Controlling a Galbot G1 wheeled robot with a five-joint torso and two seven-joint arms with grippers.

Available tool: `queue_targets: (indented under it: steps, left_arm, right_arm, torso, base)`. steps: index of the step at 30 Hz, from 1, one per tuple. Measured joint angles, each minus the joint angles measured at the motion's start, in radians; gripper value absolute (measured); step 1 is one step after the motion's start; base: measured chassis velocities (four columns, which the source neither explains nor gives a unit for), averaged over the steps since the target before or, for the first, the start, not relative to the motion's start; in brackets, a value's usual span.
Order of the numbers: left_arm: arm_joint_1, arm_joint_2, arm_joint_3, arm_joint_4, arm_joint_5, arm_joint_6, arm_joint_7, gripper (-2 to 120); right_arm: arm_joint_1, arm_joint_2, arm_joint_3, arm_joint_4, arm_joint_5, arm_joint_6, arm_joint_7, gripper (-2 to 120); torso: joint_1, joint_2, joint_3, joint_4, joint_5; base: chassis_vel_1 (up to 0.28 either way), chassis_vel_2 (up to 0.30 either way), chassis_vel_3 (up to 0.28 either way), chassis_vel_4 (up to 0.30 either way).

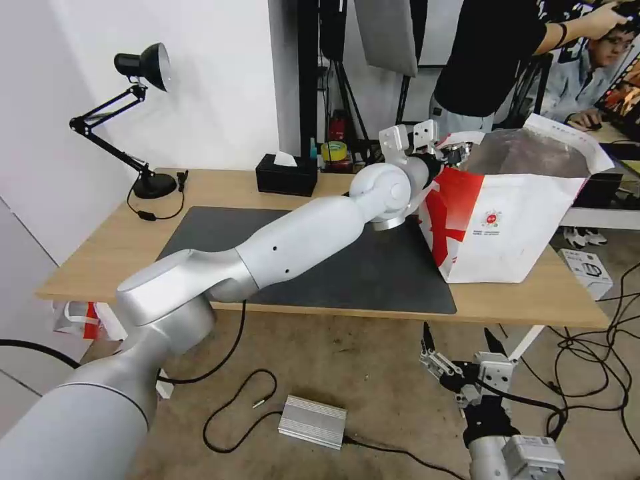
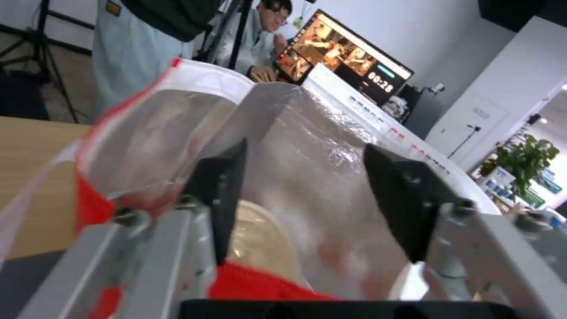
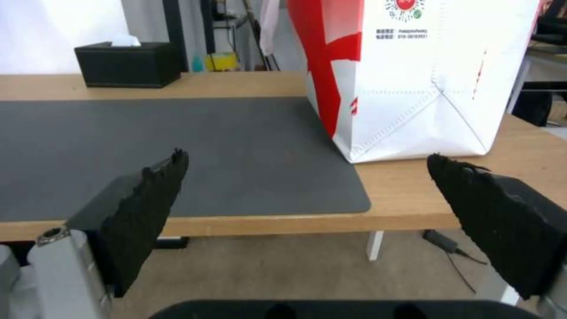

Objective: Pick up the trash from the table and place it into the takeout bag.

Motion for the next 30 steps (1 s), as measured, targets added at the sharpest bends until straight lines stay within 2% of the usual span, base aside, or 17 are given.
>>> queue_targets:
  steps: [4,5,10,13,19,25,30]
  left_arm:
    - [-0.002,-0.002,0.001,-0.006,0.001,0.000,0.001,80]
    - [-0.002,-0.002,0.001,-0.006,0.001,0.000,0.001,80]
    - [-0.011,-0.002,-0.017,-0.017,0.005,0.000,0.001,97]
    - [-0.015,0.020,-0.031,-0.069,0.018,0.001,0.009,100]
    - [-0.010,0.064,-0.059,-0.121,0.059,-0.007,-0.011,100]
    - [0.044,0.129,-0.117,-0.218,0.160,-0.017,-0.026,100]
    - [0.099,0.209,-0.129,-0.309,0.243,-0.078,-0.051,100]
  right_arm:
    - [0.000,0.000,0.000,0.000,0.000,0.000,0.000,100]
    - [0.000,0.000,0.000,0.000,0.000,0.000,0.000,100]
    - [0.000,0.000,0.000,0.000,0.000,0.000,0.000,100]
    - [0.000,0.000,0.000,0.000,0.000,0.000,0.000,100]
    - [0.000,0.000,0.000,0.000,0.000,0.000,0.000,100]
    - [0.000,0.000,0.000,0.000,0.000,0.000,0.000,100]
    - [0.000,0.000,0.000,0.000,0.000,0.000,0.000,100]
  torso:
    - [0.000,0.000,0.000,0.0000,0.0000]
    - [0.000,0.000,0.000,0.0000,0.0000]
    - [0.000,0.000,0.000,-0.0002,0.0002]
    - [0.000,0.000,0.000,-0.0001,0.0002]
    - [0.000,0.000,0.000,-0.0002,0.0002]
    - [0.000,0.000,0.000,0.0001,0.0000]
    - [0.000,0.000,0.000,0.0001,0.0000]
  base:
    - [0.000,0.000,0.000,0.000]
    - [0.000,0.000,0.000,0.000]
    - [0.000,0.000,0.000,0.000]
    - [0.000,0.000,0.000,0.000]
    - [0.000,0.000,0.000,0.000]
    - [0.000,0.000,0.000,0.000]
    - [0.000,0.000,0.000,0.000]
